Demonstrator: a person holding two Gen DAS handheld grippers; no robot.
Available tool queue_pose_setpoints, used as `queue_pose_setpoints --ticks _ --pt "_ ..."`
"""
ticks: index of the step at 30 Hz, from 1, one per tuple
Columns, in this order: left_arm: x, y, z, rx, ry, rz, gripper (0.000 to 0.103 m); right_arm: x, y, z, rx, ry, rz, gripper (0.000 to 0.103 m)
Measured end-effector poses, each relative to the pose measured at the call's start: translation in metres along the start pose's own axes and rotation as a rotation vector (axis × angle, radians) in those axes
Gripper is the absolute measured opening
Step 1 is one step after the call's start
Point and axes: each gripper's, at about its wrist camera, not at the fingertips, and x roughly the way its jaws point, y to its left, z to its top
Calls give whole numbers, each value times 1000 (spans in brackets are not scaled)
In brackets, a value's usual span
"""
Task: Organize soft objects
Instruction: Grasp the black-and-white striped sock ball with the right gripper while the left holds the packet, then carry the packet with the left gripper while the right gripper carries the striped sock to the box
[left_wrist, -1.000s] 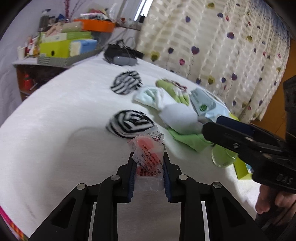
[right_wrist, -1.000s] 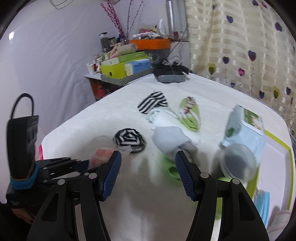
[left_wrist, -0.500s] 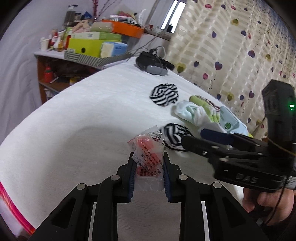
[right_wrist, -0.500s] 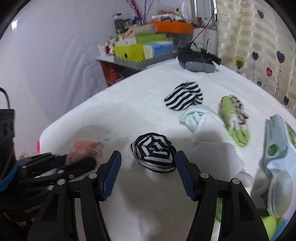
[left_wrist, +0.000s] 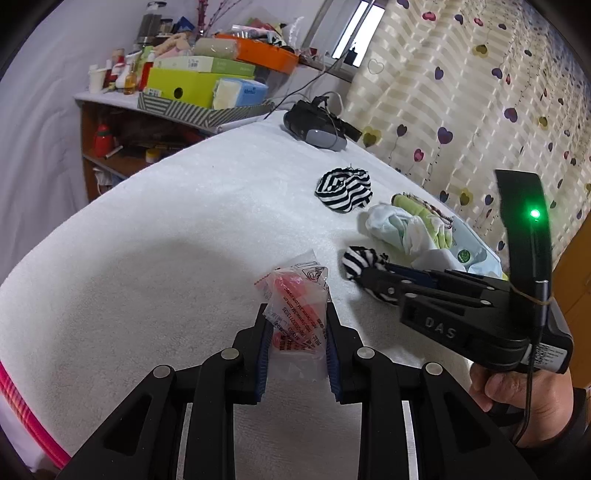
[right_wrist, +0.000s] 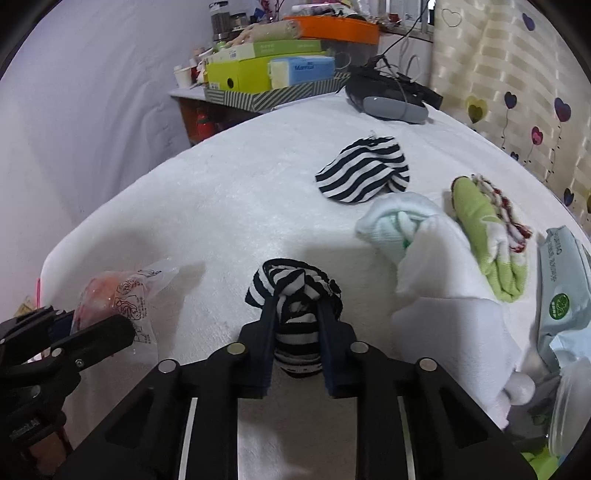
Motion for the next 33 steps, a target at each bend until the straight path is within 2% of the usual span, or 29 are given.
queue_pose_setpoints --ticks 8,14,24,33 --pt "-10 -20 -1 39 -31 -21 24 -47 5 -10 6 -96 43 20" --pt "-24 -53 -7 92 -41 -36 24 -93 -5 -34 44 -164 58 19" --pt "-46 -113 -23 195 -56 -84 24 -162 -26 -74 98 -274 31 19" --pt "-57 -162 -35 277 -52 -151 24 -200 -54 -107 178 -335 -19 19"
